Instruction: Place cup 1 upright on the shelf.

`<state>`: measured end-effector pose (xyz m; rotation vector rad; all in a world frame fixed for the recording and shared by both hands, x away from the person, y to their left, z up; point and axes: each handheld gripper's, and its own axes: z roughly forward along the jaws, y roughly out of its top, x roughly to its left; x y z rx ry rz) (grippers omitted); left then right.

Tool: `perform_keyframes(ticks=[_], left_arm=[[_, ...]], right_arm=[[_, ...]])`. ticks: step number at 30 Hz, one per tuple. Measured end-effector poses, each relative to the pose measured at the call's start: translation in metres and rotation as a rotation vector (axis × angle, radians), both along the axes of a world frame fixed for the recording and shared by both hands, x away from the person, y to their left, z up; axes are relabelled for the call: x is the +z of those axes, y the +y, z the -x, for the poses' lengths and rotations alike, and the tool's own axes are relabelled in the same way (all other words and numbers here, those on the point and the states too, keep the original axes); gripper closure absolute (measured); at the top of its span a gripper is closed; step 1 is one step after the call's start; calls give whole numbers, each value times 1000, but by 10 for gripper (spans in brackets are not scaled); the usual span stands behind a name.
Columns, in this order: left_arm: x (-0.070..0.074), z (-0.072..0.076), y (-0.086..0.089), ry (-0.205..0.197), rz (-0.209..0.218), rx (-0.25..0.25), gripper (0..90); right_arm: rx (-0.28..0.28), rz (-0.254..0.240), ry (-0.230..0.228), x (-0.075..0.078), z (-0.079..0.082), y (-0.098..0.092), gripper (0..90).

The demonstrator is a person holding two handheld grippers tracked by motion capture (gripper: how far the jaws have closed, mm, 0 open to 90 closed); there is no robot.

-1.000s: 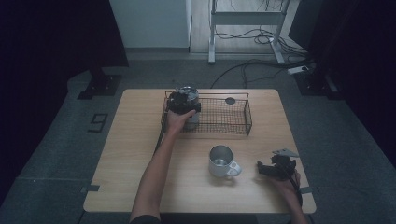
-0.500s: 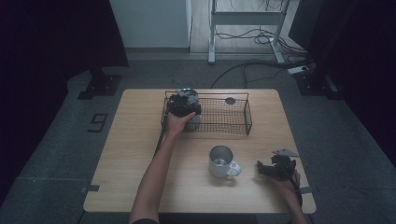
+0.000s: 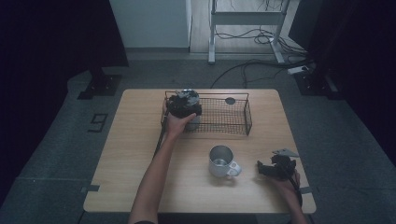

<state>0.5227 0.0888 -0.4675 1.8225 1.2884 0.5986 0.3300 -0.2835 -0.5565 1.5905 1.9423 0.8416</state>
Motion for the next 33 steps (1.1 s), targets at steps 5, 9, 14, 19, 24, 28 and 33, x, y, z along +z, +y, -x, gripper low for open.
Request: perform_keyframes(ticks=[5, 9, 14, 19, 24, 28, 33], left_arm=[[7, 5, 2, -14, 24, -15, 0], [14, 9, 8, -21, 50, -19, 0], [22, 17, 15, -41, 62, -44, 0], [29, 29, 25, -54, 76, -42, 3], [35, 37, 32, -62, 86, -34, 4], [40, 47, 41, -69, 91, -46, 5], [43, 60, 51, -65, 88, -67, 5]], right_arm=[[0, 0, 0, 0, 0, 0, 35], [0, 0, 0, 0, 0, 0, 35], [0, 0, 0, 0, 0, 0, 35], [0, 0, 0, 0, 0, 0, 35], [-1, 0, 0, 0, 0, 0, 36], [-1, 0, 0, 0, 0, 0, 36], [-1, 0, 0, 0, 0, 0, 36]])
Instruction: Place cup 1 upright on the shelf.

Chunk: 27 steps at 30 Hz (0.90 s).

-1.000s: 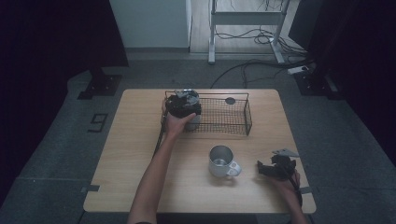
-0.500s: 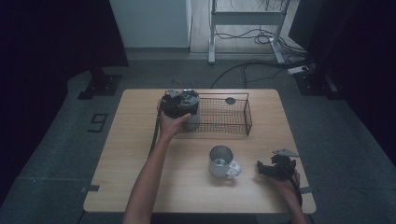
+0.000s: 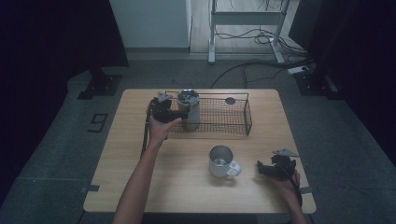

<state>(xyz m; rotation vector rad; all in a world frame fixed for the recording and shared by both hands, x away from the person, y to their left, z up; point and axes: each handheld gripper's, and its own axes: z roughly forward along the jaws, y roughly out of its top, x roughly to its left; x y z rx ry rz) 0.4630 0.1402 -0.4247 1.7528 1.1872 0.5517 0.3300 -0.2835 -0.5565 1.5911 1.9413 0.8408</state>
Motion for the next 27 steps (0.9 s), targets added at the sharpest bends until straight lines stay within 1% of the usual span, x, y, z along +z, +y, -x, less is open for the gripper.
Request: perform_keyframes(ticks=[3, 6, 9, 12, 14, 15, 17, 19, 22, 25, 27], left_arm=[[0, 6, 6, 5, 9, -34, 5], [2, 13, 11, 0, 0, -45, 5], [2, 19, 17, -2, 12, -53, 5], [3, 26, 23, 8, 19, -72, 6], [1, 31, 26, 13, 12, -85, 11], [1, 31, 26, 13, 12, -85, 11], [-2, 36, 29, 26, 0, -90, 13], [-6, 41, 31, 52, 4, -102, 24], [-13, 52, 36, 47, -15, -109, 25], [-20, 62, 41, 52, -15, -108, 26], [-25, 67, 45, 48, -31, -103, 26]], right_arm=[[0, 0, 0, 0, 0, 0, 36], [0, 0, 0, 0, 0, 0, 36], [-1, 1, -2, 0, 0, 0, 39], [-5, 2, -5, 0, 0, 0, 43], [-9, 2, -6, 0, 0, 0, 46], [-9, 2, -6, 0, 0, 0, 46], [-13, 1, -4, 0, 0, 0, 47], [-14, -1, -4, 0, 0, 0, 47], [-12, 0, -4, 0, 0, 0, 47], [-13, 0, -4, 0, 0, 0, 47], [-13, 0, -4, 0, 0, 0, 48]])
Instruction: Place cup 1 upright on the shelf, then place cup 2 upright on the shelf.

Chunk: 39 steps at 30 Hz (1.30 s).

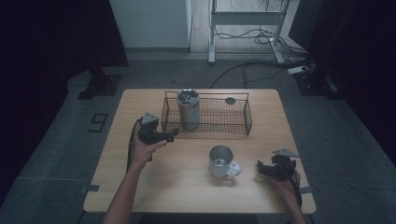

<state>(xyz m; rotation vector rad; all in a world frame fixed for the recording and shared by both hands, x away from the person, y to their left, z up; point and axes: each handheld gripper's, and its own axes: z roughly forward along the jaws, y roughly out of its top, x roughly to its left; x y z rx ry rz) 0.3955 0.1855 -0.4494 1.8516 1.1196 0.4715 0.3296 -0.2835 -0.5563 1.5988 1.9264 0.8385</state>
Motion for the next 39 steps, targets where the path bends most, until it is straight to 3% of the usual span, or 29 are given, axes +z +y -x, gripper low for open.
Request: perform_keyframes(ticks=[2, 13, 21, 26, 28, 39], left_arm=[[-5, 4, 5, -4, -20, 12, 35], [-34, 36, 36, 18, -34, 54, 56], [-52, 51, 50, 50, -52, 75, 67], [-62, 56, 53, 60, -52, 80, 73], [-65, 56, 52, 76, -74, 71, 81], [-74, 61, 50, 86, -91, 82, 87]], right_arm=[[-2, 0, 0, 0, 0, 0, 49], [-9, -1, 0, 0, 0, 0, 55], [-25, -2, 0, 0, -1, 1, 55], [-24, -2, 0, 0, -1, 1, 58], [-25, -3, 0, 0, -1, 1, 58], [-28, -7, -12, 1, 1, -1, 93]])
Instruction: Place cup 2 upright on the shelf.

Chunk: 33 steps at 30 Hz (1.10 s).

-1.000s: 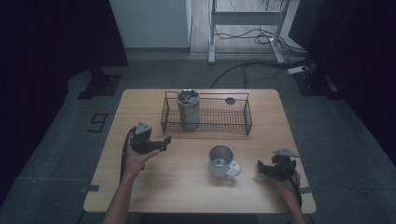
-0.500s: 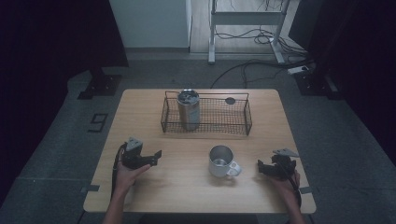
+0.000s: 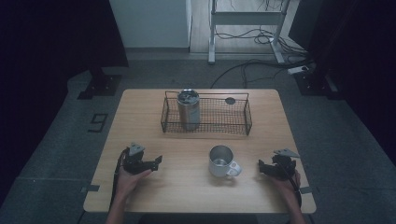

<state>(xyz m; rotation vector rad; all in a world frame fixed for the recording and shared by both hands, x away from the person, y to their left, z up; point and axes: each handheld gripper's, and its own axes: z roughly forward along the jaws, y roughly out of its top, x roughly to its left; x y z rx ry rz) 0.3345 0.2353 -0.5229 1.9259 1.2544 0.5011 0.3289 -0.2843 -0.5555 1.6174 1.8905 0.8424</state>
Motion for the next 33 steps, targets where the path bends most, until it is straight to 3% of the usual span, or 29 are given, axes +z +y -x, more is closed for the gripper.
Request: perform_keyframes(ticks=[6, 9, 13, 18, 23, 26, 29, 33], left_arm=[[-1, 2, -4, -1, 0, -8, 87], [-1, 3, -4, -1, 3, -11, 87], [-3, 3, -2, 1, 13, 5, 95], [-5, 3, -6, 5, 12, -7, 99], [-4, 6, -7, -3, 9, -17, 99], [-5, 6, -7, -5, 3, -18, 99], [-4, 6, -7, -15, 12, -15, 99], [-4, 6, -10, -13, 4, -19, 99]], right_arm=[[12, -22, -38, 5, 5, 0, 117], [11, -71, -70, 14, 9, -3, 126], [31, -68, -94, 26, 13, 0, 126], [48, -77, -150, 46, 15, 15, 130], [113, -113, -176, 73, 13, 36, 127], [133, -125, -185, 82, 11, 45, 127], [153, -177, -187, 89, 11, 53, 117], [184, -188, -181, 93, 10, 66, 105]])
